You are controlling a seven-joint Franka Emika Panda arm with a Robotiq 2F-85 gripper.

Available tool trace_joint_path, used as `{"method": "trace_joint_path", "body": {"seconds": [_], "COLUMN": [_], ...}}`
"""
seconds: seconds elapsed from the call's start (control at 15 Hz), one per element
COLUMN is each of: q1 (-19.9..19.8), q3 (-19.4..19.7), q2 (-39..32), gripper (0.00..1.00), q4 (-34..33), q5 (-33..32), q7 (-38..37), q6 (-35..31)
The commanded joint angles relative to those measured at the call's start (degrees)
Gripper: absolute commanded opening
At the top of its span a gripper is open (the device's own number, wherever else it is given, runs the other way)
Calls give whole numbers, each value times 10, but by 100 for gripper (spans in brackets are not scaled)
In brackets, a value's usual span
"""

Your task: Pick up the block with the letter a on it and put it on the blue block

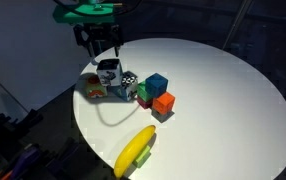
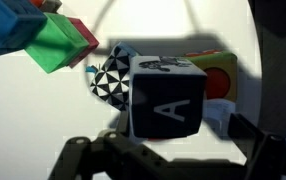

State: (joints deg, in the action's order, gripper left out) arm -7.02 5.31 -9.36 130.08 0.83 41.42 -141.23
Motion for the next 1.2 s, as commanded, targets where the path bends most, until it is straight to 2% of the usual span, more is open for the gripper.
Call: {"method": "trace_joint_path", "body": {"seconds": [0.0,1.13], "q1": [-10,-18], "q3": [-7,-13], "q2": [-5,-43], "gripper": [100,100], "q4": [6,-9], "q5": [-5,-7], "q7": [16,13], "q6": [-20,-30]}}
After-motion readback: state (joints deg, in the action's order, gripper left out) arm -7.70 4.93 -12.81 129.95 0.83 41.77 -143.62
